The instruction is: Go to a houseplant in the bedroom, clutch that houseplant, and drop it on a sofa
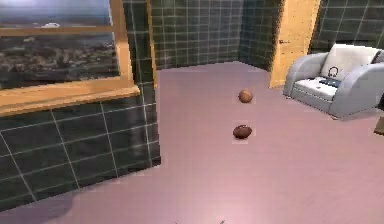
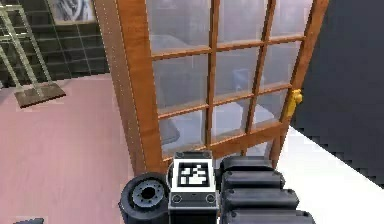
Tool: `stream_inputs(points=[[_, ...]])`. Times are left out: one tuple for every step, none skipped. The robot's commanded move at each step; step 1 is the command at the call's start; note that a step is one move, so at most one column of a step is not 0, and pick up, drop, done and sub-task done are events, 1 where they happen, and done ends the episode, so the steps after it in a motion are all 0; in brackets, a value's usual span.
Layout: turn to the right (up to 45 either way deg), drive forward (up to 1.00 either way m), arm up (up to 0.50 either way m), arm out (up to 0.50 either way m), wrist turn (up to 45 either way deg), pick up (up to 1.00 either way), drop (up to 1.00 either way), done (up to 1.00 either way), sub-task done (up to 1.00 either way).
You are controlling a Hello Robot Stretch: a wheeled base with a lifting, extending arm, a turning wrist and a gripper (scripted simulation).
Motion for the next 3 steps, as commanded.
stream_inputs(points=[[0.0,1.0,0.0,0.0,0.0,0.0,0.0,0.0,0.0],[0.0,1.0,0.0,0.0,0.0,0.0,0.0,0.0,0.0],[12.0,0.0,0.0,0.0,0.0,0.0,0.0,0.0,0.0]])
